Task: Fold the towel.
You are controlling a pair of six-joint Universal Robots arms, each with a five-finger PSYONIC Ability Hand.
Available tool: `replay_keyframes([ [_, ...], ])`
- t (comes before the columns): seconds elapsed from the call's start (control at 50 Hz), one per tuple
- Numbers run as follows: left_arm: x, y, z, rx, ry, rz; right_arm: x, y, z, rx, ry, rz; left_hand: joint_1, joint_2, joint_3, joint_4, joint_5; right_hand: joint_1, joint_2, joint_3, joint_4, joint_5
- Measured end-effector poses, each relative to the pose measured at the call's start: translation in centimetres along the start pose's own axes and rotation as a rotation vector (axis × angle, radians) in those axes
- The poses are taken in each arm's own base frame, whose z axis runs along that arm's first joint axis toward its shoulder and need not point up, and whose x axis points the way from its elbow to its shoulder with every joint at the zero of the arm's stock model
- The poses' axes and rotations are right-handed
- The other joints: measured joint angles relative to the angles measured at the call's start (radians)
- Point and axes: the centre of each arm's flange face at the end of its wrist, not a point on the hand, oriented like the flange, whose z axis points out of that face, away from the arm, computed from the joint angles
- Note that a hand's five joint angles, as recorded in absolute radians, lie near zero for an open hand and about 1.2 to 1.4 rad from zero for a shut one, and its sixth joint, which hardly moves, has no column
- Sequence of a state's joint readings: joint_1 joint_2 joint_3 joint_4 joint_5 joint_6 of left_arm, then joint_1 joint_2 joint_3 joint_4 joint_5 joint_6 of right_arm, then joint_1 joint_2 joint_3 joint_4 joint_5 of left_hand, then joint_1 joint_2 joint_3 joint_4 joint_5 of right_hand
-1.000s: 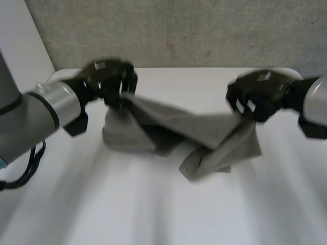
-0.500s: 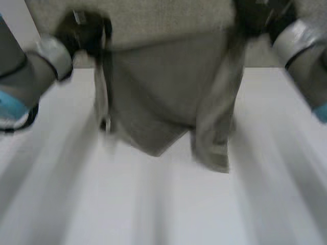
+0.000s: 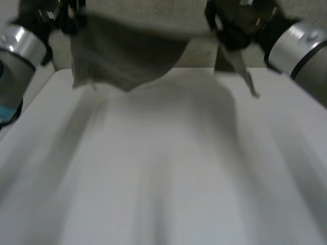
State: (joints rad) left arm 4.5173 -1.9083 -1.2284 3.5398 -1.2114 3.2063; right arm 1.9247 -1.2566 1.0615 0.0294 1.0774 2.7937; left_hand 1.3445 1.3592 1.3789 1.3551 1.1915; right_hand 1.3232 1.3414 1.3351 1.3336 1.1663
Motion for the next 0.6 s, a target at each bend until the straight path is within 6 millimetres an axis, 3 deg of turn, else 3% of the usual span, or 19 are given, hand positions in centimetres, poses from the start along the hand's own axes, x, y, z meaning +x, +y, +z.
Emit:
replay_keyframes([
  [0.04, 0.4, 1.8, -1.0, -0.059, 0.032, 0.012, -0.8, 1.7, -0.2, -0.067, -0.035, 0.000, 0.000, 0.000, 0.000, 0.000, 0.000, 0.000, 0.002, 0.000, 0.000, 0.000],
  [0.12, 2.3, 6.6, -4.7, -0.214, 0.148, 0.081, -3.4, 7.2, -1.4, -0.267, -0.143, -0.034, 0.000, 0.002, 0.001, 0.000, 0.000, 0.000, 0.002, 0.000, 0.000, 0.000],
  [0.24, 5.0, 11.6, -9.8, -0.393, 0.280, 0.183, -6.8, 12.9, -4.1, -0.464, -0.279, -0.047, 0.000, 0.003, 0.001, 0.004, 0.000, 0.000, 0.002, 0.000, 0.000, 0.000],
  [0.28, 5.5, 12.6, -11.0, -0.437, 0.307, 0.206, -7.6, 13.8, -4.9, -0.498, -0.305, -0.037, 0.000, 0.003, 0.001, 0.004, 0.000, 0.000, 0.002, 0.000, 0.000, 0.000],
  [0.4, 5.9, 14.1, -13.5, -0.529, 0.341, 0.249, -8.8, 14.6, -6.7, -0.547, -0.335, -0.005, 0.000, 0.003, 0.001, 0.004, 0.000, 0.000, 0.002, 0.000, 0.000, 0.000],
  [0.6, 4.4, 14.5, -13.5, -0.547, 0.291, 0.263, -8.1, 12.6, -8.5, -0.516, -0.270, 0.058, 0.000, 0.003, 0.001, 0.004, 0.000, 0.000, 0.002, 0.000, 0.000, 0.007],
])
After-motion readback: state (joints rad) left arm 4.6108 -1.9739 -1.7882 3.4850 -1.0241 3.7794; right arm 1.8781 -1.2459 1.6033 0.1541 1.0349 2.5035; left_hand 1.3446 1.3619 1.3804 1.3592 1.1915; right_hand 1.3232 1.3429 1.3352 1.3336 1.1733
